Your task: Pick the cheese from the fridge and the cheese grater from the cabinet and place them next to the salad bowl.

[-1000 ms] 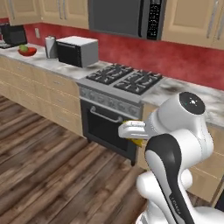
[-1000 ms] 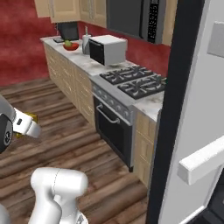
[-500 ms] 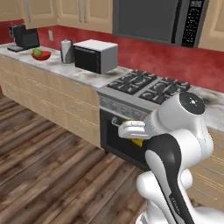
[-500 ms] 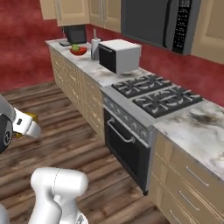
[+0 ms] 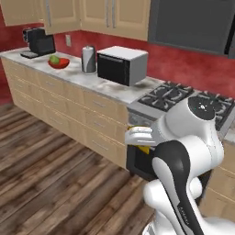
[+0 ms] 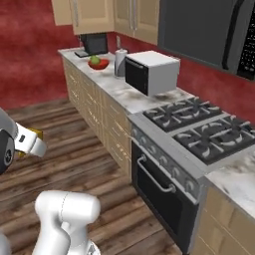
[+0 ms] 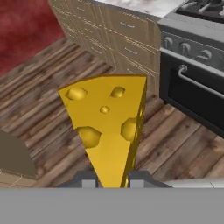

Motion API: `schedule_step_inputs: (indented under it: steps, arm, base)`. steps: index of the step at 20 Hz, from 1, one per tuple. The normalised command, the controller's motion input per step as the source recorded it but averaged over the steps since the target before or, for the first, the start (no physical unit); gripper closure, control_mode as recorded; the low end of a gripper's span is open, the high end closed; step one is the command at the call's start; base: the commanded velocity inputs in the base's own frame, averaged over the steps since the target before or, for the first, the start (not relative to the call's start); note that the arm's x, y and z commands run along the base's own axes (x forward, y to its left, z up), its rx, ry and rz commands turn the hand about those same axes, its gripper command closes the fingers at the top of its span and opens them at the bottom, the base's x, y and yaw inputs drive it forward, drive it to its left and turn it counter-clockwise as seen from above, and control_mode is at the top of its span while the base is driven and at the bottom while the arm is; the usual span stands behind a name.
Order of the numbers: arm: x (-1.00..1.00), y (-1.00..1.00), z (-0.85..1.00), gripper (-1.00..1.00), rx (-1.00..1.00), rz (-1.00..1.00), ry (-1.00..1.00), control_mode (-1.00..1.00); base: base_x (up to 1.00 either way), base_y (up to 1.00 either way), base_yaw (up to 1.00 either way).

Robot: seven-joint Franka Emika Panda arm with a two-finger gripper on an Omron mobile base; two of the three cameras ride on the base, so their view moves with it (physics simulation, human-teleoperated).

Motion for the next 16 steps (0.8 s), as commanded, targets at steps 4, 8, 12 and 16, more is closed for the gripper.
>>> schedule_step_inputs:
  steps: [4,8,12,16]
  arm:
    - [0.0,0.0,0.0,1.0,0.0,0.0,0.0,1.0]
    - [0.0,0.0,0.0,1.0,0.0,0.0,0.0,1.0]
    - [0.0,0.0,0.0,1.0,0.0,0.0,0.0,1.0]
    - [0.0,0.0,0.0,1.0,0.0,0.0,0.0,1.0]
  base:
    - [0.87,0.24,0.06]
    - [0.87,0.25,0.06]
    - [0.87,0.25,0.07]
    - [0.88,0.25,0.06]
